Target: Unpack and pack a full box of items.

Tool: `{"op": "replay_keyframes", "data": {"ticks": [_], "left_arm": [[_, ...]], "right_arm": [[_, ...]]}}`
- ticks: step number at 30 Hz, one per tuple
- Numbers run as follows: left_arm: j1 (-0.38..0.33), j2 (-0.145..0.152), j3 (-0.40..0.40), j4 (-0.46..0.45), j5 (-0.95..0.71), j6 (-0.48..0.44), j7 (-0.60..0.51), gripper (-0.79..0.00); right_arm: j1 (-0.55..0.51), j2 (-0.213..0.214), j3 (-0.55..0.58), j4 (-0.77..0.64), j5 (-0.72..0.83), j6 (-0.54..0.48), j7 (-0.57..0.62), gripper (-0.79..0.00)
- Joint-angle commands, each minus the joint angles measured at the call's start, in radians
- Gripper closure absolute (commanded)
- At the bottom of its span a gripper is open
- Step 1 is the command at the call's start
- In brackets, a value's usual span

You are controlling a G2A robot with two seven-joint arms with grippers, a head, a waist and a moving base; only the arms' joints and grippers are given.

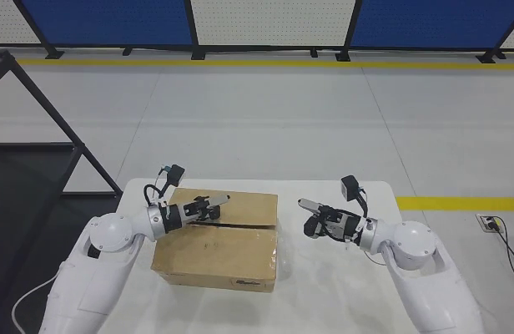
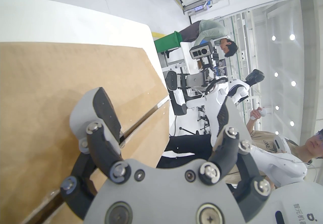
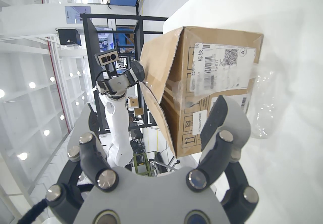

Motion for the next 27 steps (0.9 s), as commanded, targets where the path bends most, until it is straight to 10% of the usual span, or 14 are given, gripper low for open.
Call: {"op": "replay_keyframes", "data": {"ticks": [1, 27], "left_arm": [[-0.006, 0.002, 0.002, 0.013, 0.001, -0.016, -0.034, -0.785], [-0.012, 0.036, -0.068, 0.045, -0.240, -0.023, -0.308, -0.785]], "right_arm": [[-0.001, 0.000, -0.004, 0.001, 0.012, -0.006, -0.002, -0.785], [-0.003, 0.010, -0.029, -0.019, 0.021, 0.022, -0.091, -0.785]]}}
